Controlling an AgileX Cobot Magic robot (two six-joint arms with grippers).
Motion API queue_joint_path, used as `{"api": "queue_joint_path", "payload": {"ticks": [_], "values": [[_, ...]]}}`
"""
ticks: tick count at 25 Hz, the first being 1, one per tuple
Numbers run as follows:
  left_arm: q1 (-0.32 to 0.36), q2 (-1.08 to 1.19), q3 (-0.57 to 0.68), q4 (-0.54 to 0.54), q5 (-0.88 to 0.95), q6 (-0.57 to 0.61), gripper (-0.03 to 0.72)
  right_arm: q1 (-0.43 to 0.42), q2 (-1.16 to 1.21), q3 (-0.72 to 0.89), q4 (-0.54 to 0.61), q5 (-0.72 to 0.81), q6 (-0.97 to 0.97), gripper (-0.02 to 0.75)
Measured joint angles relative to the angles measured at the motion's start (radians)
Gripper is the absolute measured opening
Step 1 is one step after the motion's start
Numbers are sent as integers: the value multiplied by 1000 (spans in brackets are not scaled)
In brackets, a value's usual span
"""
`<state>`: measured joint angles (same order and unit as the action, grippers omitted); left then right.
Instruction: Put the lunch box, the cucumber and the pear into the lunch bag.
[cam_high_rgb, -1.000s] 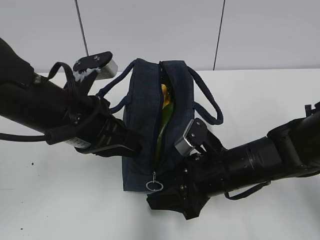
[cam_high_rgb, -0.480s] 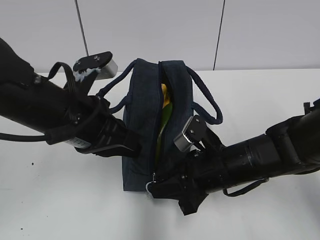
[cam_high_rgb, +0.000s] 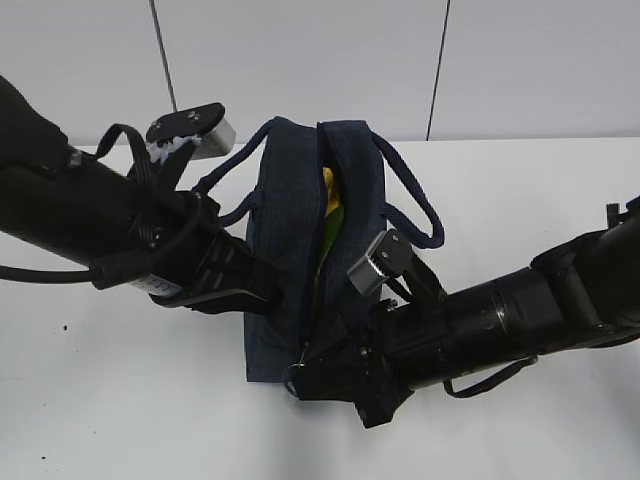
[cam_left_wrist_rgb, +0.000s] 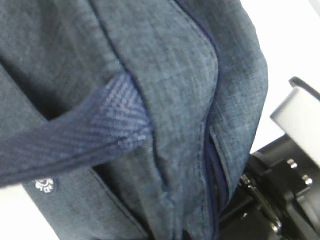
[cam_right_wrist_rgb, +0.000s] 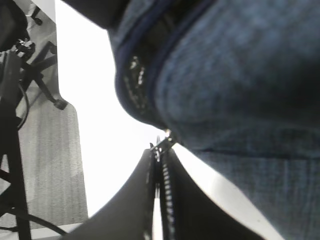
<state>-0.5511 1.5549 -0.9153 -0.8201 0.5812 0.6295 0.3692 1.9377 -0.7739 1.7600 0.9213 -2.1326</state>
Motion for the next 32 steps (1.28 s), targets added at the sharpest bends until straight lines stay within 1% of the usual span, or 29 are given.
{"api": "queue_joint_path", "payload": {"ticks": [3, 6, 9, 16, 18, 23, 32], "values": [[0, 0, 0, -1, 0, 0, -6, 0, 0, 0, -23, 24, 40, 6], [0, 0, 0, -1, 0, 0, 21, 0, 0, 0, -60, 45, 92, 6], [0, 0, 0, -1, 0, 0, 83, 0, -16, 0, -83, 60, 133, 6], [0, 0, 0, -2, -3, 0, 279, 0, -100, 0, -101, 62, 209, 6], [0, 0, 0, -1, -9, 0, 309, 0, -123, 0, -106, 59, 231, 6], [0, 0, 0, 21, -19, 0, 330, 0, -166, 0, -148, 33, 279, 6], [0, 0, 0, 200, 59, 0, 331, 0, -177, 0, -171, 32, 338, 6]]}}
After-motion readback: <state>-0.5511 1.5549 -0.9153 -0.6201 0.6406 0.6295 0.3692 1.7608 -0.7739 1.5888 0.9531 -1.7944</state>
